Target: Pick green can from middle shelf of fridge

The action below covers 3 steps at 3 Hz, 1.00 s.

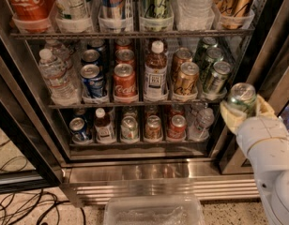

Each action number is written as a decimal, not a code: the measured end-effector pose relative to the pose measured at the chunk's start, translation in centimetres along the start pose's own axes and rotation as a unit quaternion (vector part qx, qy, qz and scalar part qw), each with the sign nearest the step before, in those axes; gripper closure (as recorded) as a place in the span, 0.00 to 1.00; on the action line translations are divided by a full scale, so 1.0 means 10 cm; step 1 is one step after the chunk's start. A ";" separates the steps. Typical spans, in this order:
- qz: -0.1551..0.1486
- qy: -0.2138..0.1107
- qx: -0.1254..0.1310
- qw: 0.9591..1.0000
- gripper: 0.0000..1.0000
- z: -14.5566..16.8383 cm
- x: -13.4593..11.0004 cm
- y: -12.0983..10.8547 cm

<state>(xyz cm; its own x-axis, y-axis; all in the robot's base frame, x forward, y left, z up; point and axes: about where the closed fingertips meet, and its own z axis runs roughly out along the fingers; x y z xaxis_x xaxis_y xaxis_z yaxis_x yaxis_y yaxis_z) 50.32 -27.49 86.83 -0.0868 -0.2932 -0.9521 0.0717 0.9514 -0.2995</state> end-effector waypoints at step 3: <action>-0.005 -0.001 -0.039 0.999 1.00 -0.03 -0.12 0.22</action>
Offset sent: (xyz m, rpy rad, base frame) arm -0.0028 0.0181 0.0053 -0.0055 0.0211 0.0550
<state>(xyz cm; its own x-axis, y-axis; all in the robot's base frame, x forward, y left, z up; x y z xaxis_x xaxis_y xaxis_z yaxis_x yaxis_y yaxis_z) 50.30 -25.03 87.29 -0.0853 -0.3037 -0.9489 -0.0077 0.9526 -0.3042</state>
